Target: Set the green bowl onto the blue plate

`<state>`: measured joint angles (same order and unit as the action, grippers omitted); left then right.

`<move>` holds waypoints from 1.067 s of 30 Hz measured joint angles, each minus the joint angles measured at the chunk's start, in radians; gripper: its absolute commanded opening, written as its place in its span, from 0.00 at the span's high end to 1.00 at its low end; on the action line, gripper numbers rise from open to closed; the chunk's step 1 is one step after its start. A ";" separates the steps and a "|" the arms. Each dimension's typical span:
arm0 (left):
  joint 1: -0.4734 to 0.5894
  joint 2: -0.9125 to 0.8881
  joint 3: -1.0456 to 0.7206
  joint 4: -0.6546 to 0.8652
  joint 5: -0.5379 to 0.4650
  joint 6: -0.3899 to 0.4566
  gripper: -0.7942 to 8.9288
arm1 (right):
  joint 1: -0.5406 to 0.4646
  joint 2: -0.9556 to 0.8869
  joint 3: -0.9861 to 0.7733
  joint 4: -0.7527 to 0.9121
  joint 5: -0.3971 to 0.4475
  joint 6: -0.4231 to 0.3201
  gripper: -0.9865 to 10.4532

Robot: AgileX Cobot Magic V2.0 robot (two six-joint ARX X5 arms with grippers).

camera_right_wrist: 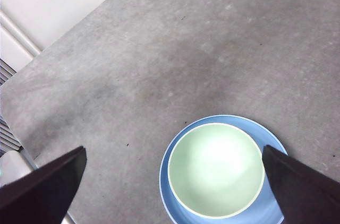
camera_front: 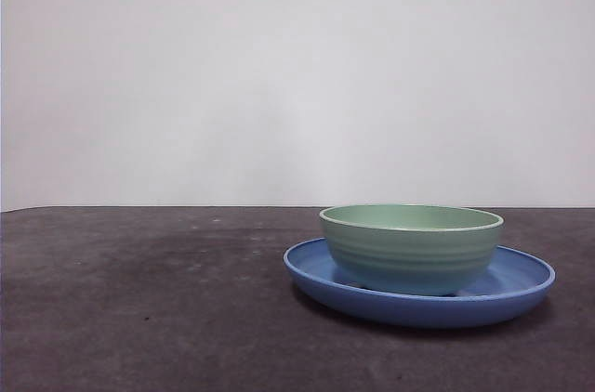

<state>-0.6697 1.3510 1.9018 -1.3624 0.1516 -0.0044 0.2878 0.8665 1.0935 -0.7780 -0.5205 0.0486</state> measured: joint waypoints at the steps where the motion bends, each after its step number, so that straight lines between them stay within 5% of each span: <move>1: 0.000 -0.050 -0.052 0.032 0.000 0.009 0.28 | 0.000 0.000 0.000 0.000 0.000 0.000 0.35; 15: 0.000 -0.797 -0.798 0.397 0.003 0.023 0.28 | 0.000 0.000 0.000 -0.021 0.000 0.000 0.35; 26: 0.000 -0.901 -0.864 0.395 0.003 -0.009 0.28 | 0.000 0.000 0.000 -0.056 0.010 0.029 0.35; 32: 0.000 -0.901 -0.864 0.396 0.003 -0.009 0.28 | -0.001 0.024 0.000 -0.151 0.145 0.124 0.35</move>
<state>-0.6701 0.4496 1.0382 -0.9661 0.1551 -0.0135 0.2871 0.8902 1.0935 -0.9295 -0.3752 0.1722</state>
